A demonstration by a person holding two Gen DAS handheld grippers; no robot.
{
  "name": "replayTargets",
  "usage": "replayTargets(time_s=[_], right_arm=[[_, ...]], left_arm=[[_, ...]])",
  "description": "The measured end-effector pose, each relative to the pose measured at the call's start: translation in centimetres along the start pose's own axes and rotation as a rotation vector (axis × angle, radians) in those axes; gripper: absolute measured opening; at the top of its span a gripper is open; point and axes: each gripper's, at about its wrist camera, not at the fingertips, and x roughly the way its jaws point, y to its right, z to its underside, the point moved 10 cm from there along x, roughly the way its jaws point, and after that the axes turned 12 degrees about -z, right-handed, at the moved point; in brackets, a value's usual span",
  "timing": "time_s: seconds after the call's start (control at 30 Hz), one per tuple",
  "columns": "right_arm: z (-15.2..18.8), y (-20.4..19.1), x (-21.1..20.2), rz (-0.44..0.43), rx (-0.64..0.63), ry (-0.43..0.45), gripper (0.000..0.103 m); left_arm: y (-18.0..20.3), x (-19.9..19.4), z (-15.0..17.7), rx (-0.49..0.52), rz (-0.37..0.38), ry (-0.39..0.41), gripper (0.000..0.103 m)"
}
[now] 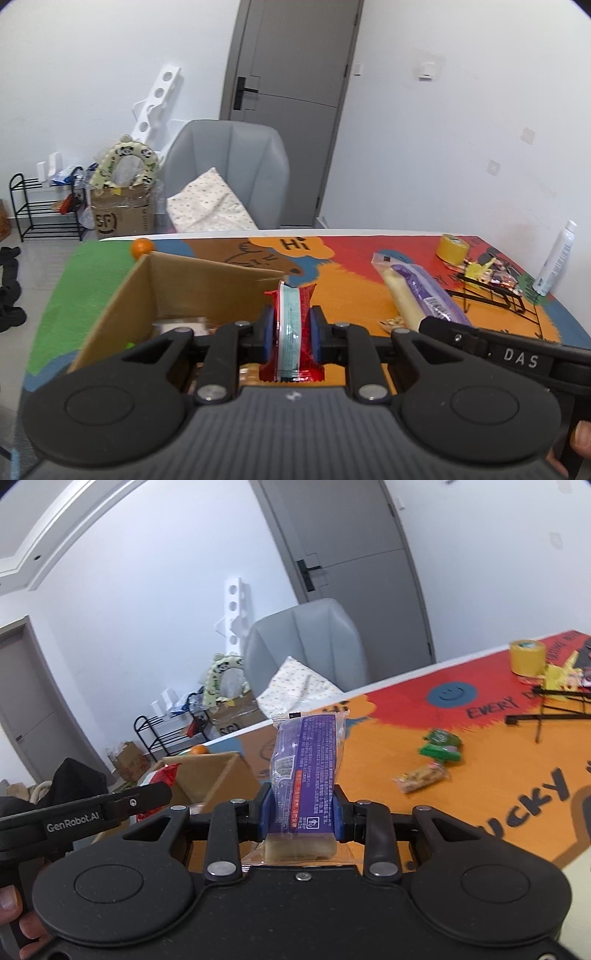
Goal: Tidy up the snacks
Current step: 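Carry the red wrapper into the box and open the left gripper while the right drops the bread bar in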
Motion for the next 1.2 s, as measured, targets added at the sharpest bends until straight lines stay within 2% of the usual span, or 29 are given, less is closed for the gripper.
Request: replayTargets(time_s=[0.67, 0.87, 1.1, 1.2], right_arm=[[0.1, -6.3, 4.7, -0.075, -0.077, -0.069, 0.030], [0.4, -7.2, 5.9, -0.079, -0.085, -0.090, 0.030], [0.3, -8.4, 7.1, -0.086, -0.091, -0.099, 0.031], [0.4, -9.3, 7.5, -0.113, -0.102, -0.103, 0.047]], left_arm=[[-8.3, 1.2, 2.0, -0.110, -0.081, -0.077, 0.020], [-9.9, 0.9, 2.1, -0.142, -0.089, -0.077, 0.038], [-11.4, 0.4, 2.0, -0.163, -0.098, -0.071, 0.050], [-11.8, 0.1, 2.0, -0.168, -0.098, -0.066, 0.055]])
